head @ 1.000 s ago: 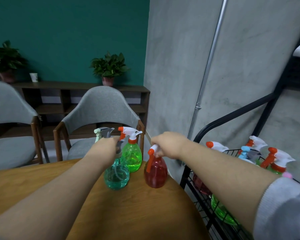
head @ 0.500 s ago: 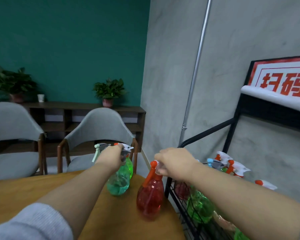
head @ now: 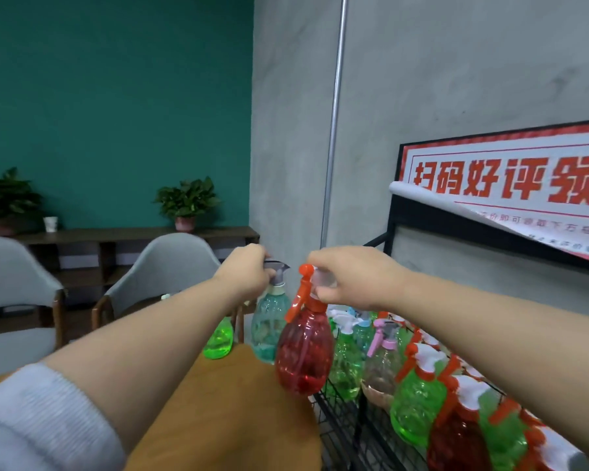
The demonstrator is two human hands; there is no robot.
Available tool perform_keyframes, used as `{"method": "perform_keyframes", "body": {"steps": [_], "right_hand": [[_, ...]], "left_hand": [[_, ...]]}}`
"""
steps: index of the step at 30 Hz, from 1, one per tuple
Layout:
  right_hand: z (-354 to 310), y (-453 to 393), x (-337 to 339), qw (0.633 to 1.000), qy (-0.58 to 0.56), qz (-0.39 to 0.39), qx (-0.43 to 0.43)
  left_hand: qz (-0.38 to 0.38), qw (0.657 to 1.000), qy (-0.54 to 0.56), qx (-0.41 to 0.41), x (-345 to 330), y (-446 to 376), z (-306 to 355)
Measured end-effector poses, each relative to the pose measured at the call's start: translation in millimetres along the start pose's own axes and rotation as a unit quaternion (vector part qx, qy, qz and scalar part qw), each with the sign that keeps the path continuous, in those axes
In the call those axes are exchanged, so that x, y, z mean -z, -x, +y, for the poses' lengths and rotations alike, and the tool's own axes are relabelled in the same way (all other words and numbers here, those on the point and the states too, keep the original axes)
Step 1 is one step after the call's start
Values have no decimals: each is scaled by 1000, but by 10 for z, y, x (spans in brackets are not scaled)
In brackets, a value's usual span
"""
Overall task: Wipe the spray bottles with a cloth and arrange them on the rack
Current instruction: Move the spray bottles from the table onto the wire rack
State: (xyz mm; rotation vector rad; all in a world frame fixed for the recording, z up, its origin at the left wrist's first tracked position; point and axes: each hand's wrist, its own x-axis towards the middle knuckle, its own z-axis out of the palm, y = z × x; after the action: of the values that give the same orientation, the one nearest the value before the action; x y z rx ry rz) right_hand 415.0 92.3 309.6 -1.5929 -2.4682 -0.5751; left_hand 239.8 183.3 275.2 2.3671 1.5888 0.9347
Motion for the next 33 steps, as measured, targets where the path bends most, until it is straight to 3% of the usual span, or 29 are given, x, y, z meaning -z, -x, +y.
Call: {"method": "perform_keyframes", "body": {"steps": [8,19,33], "right_hand": [[303,497,229,999,11,16,-44],[570,1000,-69,996,11,-38,-79],[678,1029,-617,990,9,-121,-73]], "left_hand": [[-25,997,35,-56,-134,39,456],[-91,984,139,-66,-594,90,768],[-131,981,127,-69,-1110,69,814]]}}
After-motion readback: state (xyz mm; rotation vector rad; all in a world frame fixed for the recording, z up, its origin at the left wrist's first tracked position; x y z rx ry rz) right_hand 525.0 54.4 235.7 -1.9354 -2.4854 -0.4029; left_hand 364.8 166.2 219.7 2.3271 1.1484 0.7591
